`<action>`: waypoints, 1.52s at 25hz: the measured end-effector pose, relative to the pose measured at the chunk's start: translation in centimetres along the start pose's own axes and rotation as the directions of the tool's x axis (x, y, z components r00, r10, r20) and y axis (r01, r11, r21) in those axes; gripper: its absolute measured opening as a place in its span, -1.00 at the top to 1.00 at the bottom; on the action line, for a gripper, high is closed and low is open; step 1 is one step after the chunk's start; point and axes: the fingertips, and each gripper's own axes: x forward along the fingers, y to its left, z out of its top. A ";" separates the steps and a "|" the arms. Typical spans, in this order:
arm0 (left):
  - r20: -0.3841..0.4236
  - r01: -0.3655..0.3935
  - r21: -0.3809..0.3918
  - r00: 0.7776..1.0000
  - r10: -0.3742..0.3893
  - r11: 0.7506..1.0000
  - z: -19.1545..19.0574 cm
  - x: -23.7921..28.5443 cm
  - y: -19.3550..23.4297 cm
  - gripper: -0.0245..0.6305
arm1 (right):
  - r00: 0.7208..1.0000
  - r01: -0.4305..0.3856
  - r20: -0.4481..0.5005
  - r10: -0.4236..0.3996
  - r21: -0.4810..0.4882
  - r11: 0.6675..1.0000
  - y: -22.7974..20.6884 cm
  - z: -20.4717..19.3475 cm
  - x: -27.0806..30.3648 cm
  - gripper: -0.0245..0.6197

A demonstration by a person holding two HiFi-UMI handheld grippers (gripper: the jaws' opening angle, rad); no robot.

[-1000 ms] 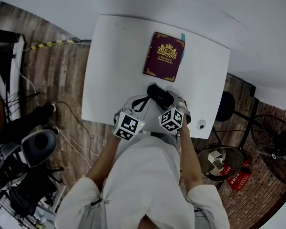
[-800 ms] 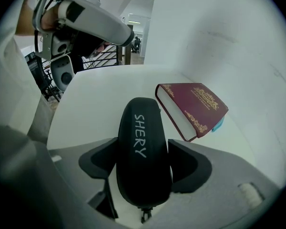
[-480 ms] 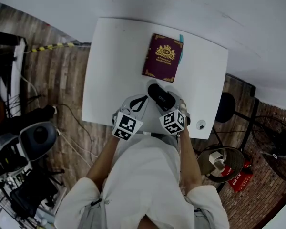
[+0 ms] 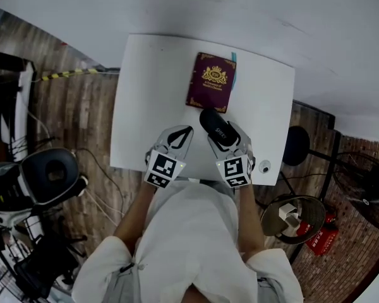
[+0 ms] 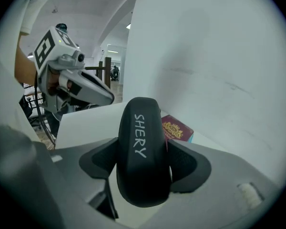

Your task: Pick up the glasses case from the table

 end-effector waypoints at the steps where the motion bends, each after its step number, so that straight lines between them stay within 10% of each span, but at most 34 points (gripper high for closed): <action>1: 0.012 0.000 0.005 1.000 0.000 1.000 0.5 -0.2 0.1 0.87 | 1.000 0.015 0.023 -0.015 0.003 1.000 -0.3 0.9 -0.6 -0.07; 12: 0.174 0.002 0.053 0.985 -0.012 0.999 7.4 -3.4 0.3 0.86 | 0.952 0.128 0.273 -0.138 0.051 0.990 -2.5 9.6 -7.7 -0.06; 24: 0.306 -0.045 0.110 0.952 0.010 0.993 12.6 -7.6 -2.1 0.86 | 0.833 0.148 0.511 -0.213 0.166 0.975 -4.1 14.6 -15.0 -0.05; 38: 0.332 -0.099 0.127 0.942 0.052 0.987 12.8 -9.4 -5.6 0.87 | 0.810 0.112 0.557 -0.184 0.162 0.980 -3.3 13.3 -18.2 -0.04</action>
